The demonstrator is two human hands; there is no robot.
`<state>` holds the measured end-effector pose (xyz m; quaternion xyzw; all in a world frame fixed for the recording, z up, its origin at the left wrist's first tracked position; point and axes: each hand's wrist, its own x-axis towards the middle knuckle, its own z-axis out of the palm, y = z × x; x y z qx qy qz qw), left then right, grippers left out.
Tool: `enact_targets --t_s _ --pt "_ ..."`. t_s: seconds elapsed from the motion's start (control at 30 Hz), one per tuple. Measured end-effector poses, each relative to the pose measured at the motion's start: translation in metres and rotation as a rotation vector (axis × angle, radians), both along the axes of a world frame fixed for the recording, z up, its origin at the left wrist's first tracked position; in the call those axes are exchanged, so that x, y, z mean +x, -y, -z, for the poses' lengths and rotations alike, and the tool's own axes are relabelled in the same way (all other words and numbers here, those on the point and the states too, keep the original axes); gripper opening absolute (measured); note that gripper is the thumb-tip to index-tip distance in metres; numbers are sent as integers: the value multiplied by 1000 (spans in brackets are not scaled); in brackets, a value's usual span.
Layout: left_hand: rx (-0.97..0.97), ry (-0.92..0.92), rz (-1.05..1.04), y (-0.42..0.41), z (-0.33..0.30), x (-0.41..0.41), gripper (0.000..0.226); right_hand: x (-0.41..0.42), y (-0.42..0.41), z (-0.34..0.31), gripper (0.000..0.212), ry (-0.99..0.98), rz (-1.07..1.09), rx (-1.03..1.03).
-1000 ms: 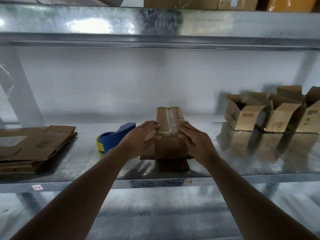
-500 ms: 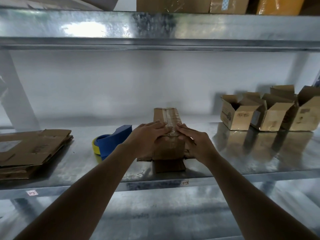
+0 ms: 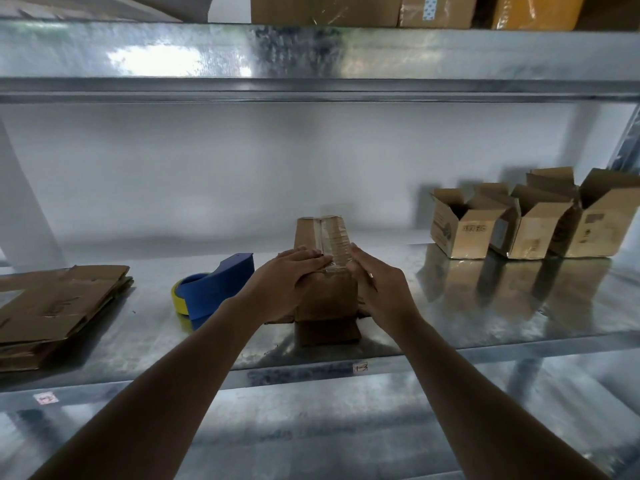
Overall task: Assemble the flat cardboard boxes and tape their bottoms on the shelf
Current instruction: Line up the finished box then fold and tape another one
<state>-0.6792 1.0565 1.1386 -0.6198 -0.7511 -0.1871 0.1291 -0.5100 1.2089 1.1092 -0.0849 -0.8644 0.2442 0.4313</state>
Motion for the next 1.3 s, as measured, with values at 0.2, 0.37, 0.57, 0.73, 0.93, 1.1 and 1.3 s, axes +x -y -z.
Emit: enact_targets --t_s 0.2,0.37,0.57,0.73,0.93,1.1,1.3 --pt "-20 33 11 -4 -3 -5 52 -5 -12 2 29 44 60 129" --pt "-22 46 6 -3 -5 -1 52 -3 -9 -3 31 9 98 20" --pt "-87 73 -17 -3 2 -5 55 -5 7 3 49 160 324 -13" --pt "-66 173 12 9 0 -5 67 -2 7 0 40 108 310 25" --pt "-106 189 -107 17 7 -6 70 1 3 -1 37 114 263 60" --pt "-122 119 -191 17 9 6 68 -6 11 -1 39 212 352 119" --pt "-154 66 -174 20 0 11 69 -10 23 -8 45 244 372 159"
